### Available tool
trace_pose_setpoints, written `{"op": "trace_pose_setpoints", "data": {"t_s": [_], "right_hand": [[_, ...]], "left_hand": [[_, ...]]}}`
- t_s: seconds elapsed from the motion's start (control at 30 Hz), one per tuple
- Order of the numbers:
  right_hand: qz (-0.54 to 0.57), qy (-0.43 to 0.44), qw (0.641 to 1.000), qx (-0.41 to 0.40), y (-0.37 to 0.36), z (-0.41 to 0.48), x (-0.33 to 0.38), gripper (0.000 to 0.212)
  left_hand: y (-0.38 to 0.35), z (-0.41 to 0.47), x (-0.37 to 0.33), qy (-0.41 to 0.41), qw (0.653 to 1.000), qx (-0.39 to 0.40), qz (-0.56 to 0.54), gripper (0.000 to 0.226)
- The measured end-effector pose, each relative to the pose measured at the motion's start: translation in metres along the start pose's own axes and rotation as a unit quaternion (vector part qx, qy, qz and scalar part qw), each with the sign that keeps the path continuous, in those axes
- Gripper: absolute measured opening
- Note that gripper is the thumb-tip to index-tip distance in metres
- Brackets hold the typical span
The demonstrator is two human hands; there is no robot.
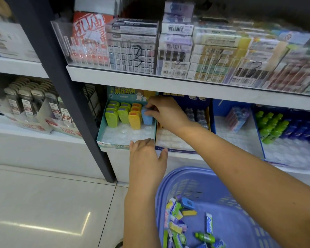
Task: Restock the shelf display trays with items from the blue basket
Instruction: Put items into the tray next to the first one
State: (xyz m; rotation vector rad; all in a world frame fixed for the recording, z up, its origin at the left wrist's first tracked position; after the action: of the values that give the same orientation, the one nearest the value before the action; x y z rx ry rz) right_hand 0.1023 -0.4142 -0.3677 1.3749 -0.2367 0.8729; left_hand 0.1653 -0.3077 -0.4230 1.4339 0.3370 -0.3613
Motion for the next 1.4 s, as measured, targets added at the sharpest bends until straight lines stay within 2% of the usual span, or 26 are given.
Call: {"op": "trace_pose_setpoints", "data": {"t_s": [0.27,0.37,0.47,0.67,0.83,0.97,1.03,1.07,1.13,1.17,1.23,1.3,1.4], "right_hand": [[-0.032,0.040,0.999,0.013,-0.006,-0.002,0.001,0.022],[0.021,0.029,0.999,-0.029,0.000,-0.005,-0.001,0.019],[0.032,0.016,0.999,-0.029,0.003,-0.003,-0.001,0.020],[-0.102,0.024,0.994,0.008,-0.007,-0.001,-0.005,0.027],[-0.172,-0.019,0.984,0.043,-0.011,0.003,-0.005,0.028],[-0.168,-0.051,0.980,0.091,-0.006,-0.010,0.007,0.032],[-0.150,-0.014,0.984,0.093,0.003,-0.037,0.017,0.035],[-0.135,0.012,0.989,0.062,0.013,-0.056,0.019,0.035],[-0.081,0.039,0.996,-0.010,0.035,-0.107,0.012,0.025],[-0.060,0.026,0.998,-0.018,0.038,-0.133,-0.001,0.020],[-0.057,-0.037,0.997,0.037,0.019,-0.182,-0.044,0.018],[-0.053,-0.135,0.981,0.129,-0.016,-0.227,-0.102,0.024],[-0.040,-0.245,0.946,0.210,-0.061,-0.281,-0.174,0.037]], "left_hand": [[0.000,-0.001,0.001,0.002,1.000,-0.012,-0.009,0.043],[0.001,-0.001,0.001,0.003,1.000,-0.018,-0.018,0.049],[0.003,-0.002,0.000,0.000,0.999,-0.026,-0.022,0.046],[0.003,-0.002,0.000,-0.005,0.999,-0.031,-0.021,0.043],[0.006,0.000,0.000,0.000,0.999,-0.024,-0.027,0.041],[0.027,-0.008,-0.008,0.003,0.996,-0.050,-0.076,0.038],[0.048,-0.016,-0.015,0.002,0.989,-0.086,-0.118,0.028],[0.053,-0.018,-0.020,-0.004,0.987,-0.087,-0.136,0.022],[0.044,-0.020,-0.030,-0.009,0.987,-0.037,-0.157,0.021],[0.029,-0.021,-0.037,-0.010,0.988,0.016,-0.155,0.023],[-0.019,-0.030,-0.054,-0.012,0.982,0.161,-0.095,0.021],[-0.077,-0.057,-0.070,-0.039,0.947,0.317,0.036,0.019],[-0.145,-0.109,-0.078,-0.107,0.860,0.456,0.201,0.020]]}}
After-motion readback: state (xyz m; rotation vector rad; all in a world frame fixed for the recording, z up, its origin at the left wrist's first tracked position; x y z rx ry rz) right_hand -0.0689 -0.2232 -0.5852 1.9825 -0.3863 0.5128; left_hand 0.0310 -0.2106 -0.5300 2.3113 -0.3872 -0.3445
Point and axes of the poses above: each hand's wrist, its own z-axis towards the middle knuckle, its own y-axis out of the back of the hand, x = y × z, the point moved 10 cm from there along z, towards the middle knuckle, and after that the axes turned 9 degrees about z, right-handed, at the moved point
